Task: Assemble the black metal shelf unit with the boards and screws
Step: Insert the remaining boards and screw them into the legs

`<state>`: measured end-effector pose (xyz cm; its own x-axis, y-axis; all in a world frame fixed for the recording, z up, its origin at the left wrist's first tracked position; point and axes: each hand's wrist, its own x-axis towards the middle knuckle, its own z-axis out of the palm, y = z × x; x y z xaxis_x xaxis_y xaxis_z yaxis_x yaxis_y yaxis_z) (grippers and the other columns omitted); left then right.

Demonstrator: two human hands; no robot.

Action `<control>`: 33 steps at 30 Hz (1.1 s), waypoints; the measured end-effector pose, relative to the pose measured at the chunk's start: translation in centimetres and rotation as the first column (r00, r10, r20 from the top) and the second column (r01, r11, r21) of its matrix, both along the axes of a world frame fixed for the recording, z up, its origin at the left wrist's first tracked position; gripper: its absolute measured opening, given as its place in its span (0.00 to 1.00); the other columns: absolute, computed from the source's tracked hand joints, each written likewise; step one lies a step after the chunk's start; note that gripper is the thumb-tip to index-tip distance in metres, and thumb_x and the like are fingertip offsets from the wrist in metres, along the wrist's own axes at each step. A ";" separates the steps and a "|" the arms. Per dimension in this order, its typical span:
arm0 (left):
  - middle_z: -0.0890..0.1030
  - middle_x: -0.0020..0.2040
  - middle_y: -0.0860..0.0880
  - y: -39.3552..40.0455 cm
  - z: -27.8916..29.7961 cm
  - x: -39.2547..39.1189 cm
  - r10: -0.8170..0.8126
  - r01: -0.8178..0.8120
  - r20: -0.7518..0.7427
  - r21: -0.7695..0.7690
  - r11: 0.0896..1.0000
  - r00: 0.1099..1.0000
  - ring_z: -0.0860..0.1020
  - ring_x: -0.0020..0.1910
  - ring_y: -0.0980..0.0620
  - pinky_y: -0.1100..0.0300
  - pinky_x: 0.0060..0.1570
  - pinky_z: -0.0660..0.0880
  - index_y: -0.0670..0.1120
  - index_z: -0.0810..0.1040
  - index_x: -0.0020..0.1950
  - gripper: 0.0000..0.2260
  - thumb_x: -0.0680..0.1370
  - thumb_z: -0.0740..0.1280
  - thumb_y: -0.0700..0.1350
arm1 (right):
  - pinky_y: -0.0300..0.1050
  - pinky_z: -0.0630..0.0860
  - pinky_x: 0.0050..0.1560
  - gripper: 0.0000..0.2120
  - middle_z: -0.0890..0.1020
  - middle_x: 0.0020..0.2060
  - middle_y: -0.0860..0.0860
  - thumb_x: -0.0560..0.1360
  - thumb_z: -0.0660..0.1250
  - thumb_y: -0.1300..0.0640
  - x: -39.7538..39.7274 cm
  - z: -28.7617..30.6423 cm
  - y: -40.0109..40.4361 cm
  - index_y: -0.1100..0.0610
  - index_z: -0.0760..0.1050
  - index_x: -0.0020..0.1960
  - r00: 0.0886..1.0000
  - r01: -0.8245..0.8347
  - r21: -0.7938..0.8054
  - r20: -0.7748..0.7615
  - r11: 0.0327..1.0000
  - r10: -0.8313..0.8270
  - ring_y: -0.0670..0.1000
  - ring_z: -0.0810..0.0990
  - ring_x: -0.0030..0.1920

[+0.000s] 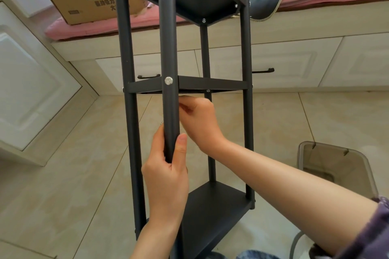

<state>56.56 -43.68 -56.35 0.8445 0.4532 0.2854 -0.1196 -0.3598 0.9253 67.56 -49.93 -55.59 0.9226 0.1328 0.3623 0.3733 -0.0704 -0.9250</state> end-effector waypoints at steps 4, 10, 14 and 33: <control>0.74 0.32 0.57 0.0 -0.1 0.0 0.006 -0.006 0.002 0.013 1.000 1.000 0.73 0.26 0.53 0.61 0.26 0.71 0.48 0.75 0.69 0.27 0.76 0.62 0.62 | 0.45 0.79 0.46 0.08 0.83 0.38 0.49 0.80 0.65 0.60 -0.3 -0.2 -2.3 0.60 0.82 0.53 1.000 -0.013 -0.013 -0.014 1.000 0.013 0.45 0.81 0.39; 0.77 0.39 0.53 -0.1 0.1 -0.2 0.011 -0.011 -0.008 0.015 1.000 1.000 0.77 0.31 0.52 0.62 0.30 0.74 0.47 0.75 0.69 0.29 0.75 0.62 0.63 | 0.32 0.76 0.45 0.09 0.83 0.46 0.47 0.81 0.63 0.58 -0.5 0.5 -4.3 0.59 0.82 0.56 0.995 -0.038 -0.034 -0.097 0.999 0.035 0.44 0.80 0.45; 0.77 0.39 0.52 -0.3 0.1 -0.5 0.010 -0.009 -0.014 0.021 1.000 1.000 0.76 0.31 0.53 0.61 0.30 0.75 0.48 0.74 0.70 0.29 0.75 0.62 0.63 | 0.34 0.77 0.47 0.10 0.85 0.46 0.48 0.80 0.65 0.58 -0.6 1.6 -4.5 0.58 0.83 0.57 0.993 -0.060 -0.031 -0.105 0.998 0.057 0.44 0.81 0.45; 0.75 0.32 0.58 -0.3 0.0 -0.7 0.008 -0.008 0.002 0.021 1.000 1.000 0.74 0.26 0.54 0.65 0.25 0.71 0.49 0.76 0.69 0.27 0.75 0.63 0.62 | 0.43 0.80 0.50 0.06 0.87 0.41 0.51 0.77 0.71 0.60 -0.6 0.8 -2.4 0.61 0.85 0.50 0.989 0.107 -0.103 0.113 0.989 -0.095 0.46 0.84 0.41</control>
